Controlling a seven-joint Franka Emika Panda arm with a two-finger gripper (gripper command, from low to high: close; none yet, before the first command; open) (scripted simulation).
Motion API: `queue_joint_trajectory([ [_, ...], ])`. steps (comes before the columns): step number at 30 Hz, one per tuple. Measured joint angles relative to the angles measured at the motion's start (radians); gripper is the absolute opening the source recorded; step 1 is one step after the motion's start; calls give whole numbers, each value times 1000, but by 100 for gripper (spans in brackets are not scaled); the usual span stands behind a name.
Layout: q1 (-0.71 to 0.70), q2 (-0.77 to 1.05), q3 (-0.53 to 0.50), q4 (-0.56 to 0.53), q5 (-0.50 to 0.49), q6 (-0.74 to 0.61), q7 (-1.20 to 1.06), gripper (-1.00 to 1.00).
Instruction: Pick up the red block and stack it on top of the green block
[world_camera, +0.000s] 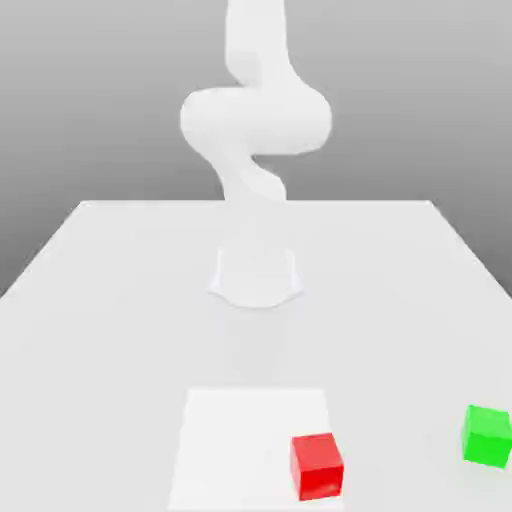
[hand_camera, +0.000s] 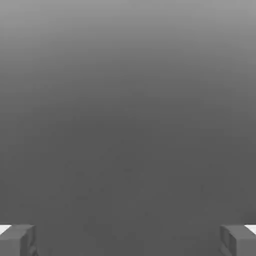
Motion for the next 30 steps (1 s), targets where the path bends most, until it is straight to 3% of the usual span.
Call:
queue_joint_trajectory([
  [23,51,840,75,-181,-35,338,6,0],
  [29,72,1057,53,-167,-67,498,29,0],
  [30,75,1077,49,-164,-71,514,31,-100],
])
